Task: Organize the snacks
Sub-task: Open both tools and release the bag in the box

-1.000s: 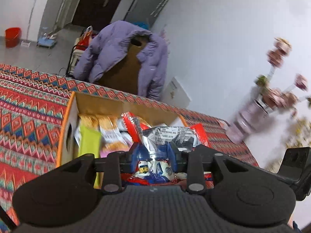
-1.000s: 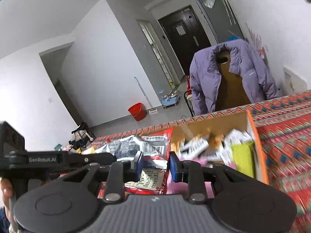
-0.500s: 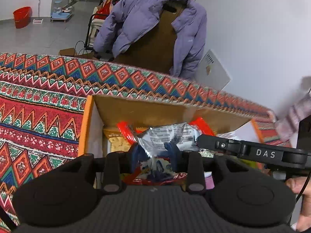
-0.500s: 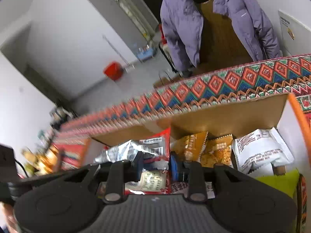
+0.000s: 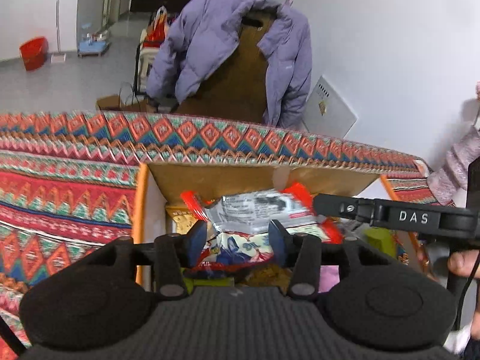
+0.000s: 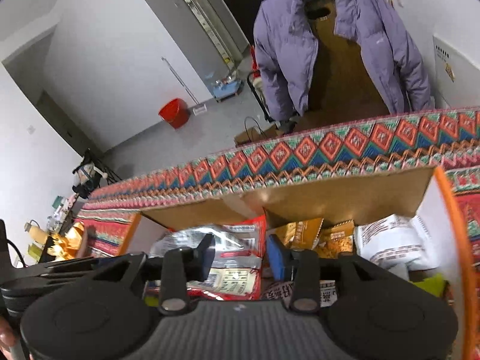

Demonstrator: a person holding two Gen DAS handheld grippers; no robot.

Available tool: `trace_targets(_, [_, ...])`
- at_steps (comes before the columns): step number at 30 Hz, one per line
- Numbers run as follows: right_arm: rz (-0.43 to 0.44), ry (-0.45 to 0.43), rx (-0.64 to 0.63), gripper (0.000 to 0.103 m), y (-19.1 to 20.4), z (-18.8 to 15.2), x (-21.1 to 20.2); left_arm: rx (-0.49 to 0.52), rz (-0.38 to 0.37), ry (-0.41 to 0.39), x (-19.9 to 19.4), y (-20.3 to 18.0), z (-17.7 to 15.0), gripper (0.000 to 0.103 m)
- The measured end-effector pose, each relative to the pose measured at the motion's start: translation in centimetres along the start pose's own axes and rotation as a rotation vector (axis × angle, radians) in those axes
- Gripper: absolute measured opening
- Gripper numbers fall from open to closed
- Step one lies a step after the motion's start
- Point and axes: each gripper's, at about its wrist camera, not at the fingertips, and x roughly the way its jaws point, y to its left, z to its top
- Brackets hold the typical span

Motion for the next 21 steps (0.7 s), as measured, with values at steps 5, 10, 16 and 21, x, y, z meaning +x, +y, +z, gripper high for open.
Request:
trace_targets(5, [-0.031, -0.06, -0.07, 0.054, 1.4, 0.6, -5.9, 0.031, 0.044, -0.059, -5.9, -1.1, 0.0, 0.055])
trace_targets(10, [-0.124, -0.145, -0.193, 0.079, 3.4, -0.1, -13.5, 0.051, 0.088, -0.106, -11.9, -3.1, -1.6, 0.071])
trace_targets(16, [-0.234, -0.22, -0.28, 0.098, 4.8, -2.6, -20.7, 0.084, 0.113, -0.165, -17.6, -5.9, -4.2, 0.097])
trace_targets(21, [-0.292, -0.233, -0.352, 0.103, 5.9, -4.7, -24.2, 0.12, 0.152, -0.224, -20.1, -8.2, -6.1, 0.103])
